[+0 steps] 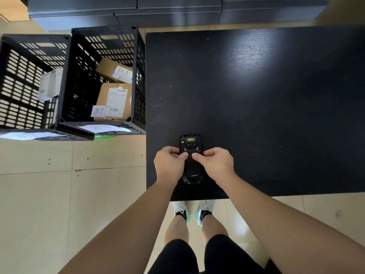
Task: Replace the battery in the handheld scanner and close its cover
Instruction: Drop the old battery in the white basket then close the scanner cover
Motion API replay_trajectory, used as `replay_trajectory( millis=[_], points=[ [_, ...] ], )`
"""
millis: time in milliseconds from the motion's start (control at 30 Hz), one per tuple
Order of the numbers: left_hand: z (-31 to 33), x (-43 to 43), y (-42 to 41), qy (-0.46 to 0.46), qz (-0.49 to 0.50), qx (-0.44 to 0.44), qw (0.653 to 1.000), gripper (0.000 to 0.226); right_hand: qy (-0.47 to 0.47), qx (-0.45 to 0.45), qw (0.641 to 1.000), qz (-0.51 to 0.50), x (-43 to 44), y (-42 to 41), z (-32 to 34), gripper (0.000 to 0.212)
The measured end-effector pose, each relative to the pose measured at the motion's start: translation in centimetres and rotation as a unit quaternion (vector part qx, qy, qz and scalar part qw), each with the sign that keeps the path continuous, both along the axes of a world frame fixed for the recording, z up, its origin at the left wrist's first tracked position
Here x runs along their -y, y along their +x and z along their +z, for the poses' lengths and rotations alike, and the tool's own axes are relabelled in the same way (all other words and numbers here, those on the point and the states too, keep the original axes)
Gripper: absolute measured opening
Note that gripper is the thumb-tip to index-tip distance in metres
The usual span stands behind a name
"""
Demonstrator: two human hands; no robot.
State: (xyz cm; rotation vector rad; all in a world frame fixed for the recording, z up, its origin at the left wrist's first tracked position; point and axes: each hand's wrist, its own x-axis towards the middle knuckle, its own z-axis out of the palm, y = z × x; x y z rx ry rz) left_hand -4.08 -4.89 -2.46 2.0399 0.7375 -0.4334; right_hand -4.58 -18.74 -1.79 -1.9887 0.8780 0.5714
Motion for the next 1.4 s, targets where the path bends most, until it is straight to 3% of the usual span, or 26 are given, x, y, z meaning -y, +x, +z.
replay_trajectory(
  millis=[200,400,500,567,733,833,1000,1200,1400],
  points=[
    [0.0,-0.1,0.4,0.0,-0.013,-0.007,1.0,0.026,0.004,-0.015,1.0,-0.012,-0.2,0.3,0.0,0.039],
    [-0.3,-0.7,0.8,-0.01,-0.044,-0.009,0.999,0.028,0.004,-0.02,1.0,-0.006,-0.5,-0.1,0.5,0.052],
    [0.0,-1.4,0.9,0.034,-0.13,0.031,0.99,0.018,0.0,-0.016,1.0,-0.006,-0.6,-0.2,0.5,0.054],
    [0.1,-2.2,1.4,0.064,-0.239,0.083,0.965,0.009,0.001,-0.014,1.0,0.002,-0.5,-0.2,0.5,0.054],
    [0.7,-3.4,4.0,0.086,-0.499,0.12,0.854,0.011,0.006,-0.015,1.0,0.02,-0.3,-0.1,0.2,0.056],
    [0.8,-3.7,5.3,0.094,-0.56,0.124,0.814,0.011,0.01,-0.017,0.999,0.031,-0.1,-0.1,0.2,0.056],
    [1.0,-3.8,6.8,0.11,-0.635,0.098,0.758,0.011,0.02,-0.014,0.999,0.042,0.1,0.2,0.6,0.033],
    [1.5,-3.5,7.8,0.116,-0.688,0.076,0.713,0.023,0.018,-0.008,0.999,0.047,0.1,0.3,0.8,0.032],
    [1.2,-3.4,6.9,0.129,-0.654,0.085,0.74,0.022,0.016,-0.006,0.999,0.036,0.0,0.1,0.1,0.034]
  ],
)
